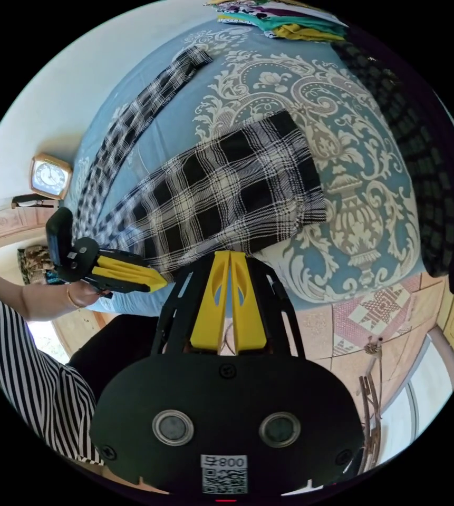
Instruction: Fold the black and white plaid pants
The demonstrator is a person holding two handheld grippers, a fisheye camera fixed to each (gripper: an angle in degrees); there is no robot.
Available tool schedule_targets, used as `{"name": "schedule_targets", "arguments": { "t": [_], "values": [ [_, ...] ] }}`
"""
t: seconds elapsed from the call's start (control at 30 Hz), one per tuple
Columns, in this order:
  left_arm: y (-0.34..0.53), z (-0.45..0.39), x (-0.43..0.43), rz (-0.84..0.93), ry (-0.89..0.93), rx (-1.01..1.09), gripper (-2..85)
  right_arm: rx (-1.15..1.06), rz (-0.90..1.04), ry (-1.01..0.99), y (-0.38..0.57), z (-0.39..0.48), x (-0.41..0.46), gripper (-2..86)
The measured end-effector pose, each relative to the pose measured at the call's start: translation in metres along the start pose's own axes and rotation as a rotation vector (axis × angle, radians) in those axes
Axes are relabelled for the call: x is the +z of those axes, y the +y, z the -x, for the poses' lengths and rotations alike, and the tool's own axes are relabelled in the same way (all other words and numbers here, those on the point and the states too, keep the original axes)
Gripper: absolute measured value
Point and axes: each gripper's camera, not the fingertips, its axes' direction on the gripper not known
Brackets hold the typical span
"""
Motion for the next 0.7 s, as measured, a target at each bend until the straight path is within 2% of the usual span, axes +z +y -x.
{"name": "schedule_targets", "arguments": {
  "t": [0.1, 0.23, 0.43, 0.47, 0.53, 0.57, 0.7],
  "values": [
    [0.017, -0.02, -0.016, -0.057, -0.07, 0.0, 0.1, -0.048, 0.005, 0.071, -0.01, 0.014, 0.0, 0.1],
    [0.071, -0.04, -0.049, -0.1, -0.228, -0.121, 0.1, -0.167, -0.033, 0.086, -0.029, 0.058, 0.001, 0.0],
    [0.151, -0.05, -0.044, 0.06, -0.518, -0.311, 0.1, -0.385, 0.026, 0.091, -0.072, 0.125, 0.063, 0.0],
    [0.16, -0.048, -0.033, 0.112, -0.535, -0.335, 0.1, -0.417, 0.074, 0.094, -0.081, 0.132, 0.085, 0.1],
    [0.169, -0.055, -0.03, 0.064, -0.549, -0.342, 0.1, -0.453, 0.166, 0.135, -0.089, 0.139, 0.121, 0.1],
    [0.172, -0.061, -0.028, 0.063, -0.566, -0.354, 0.1, -0.485, 0.126, 0.178, -0.089, 0.144, 0.128, 0.1],
    [0.185, -0.077, -0.025, 0.01, -0.605, -0.412, 0.2, -0.519, 0.159, 0.228, -0.108, 0.148, 0.152, 0.0]
  ]
}}
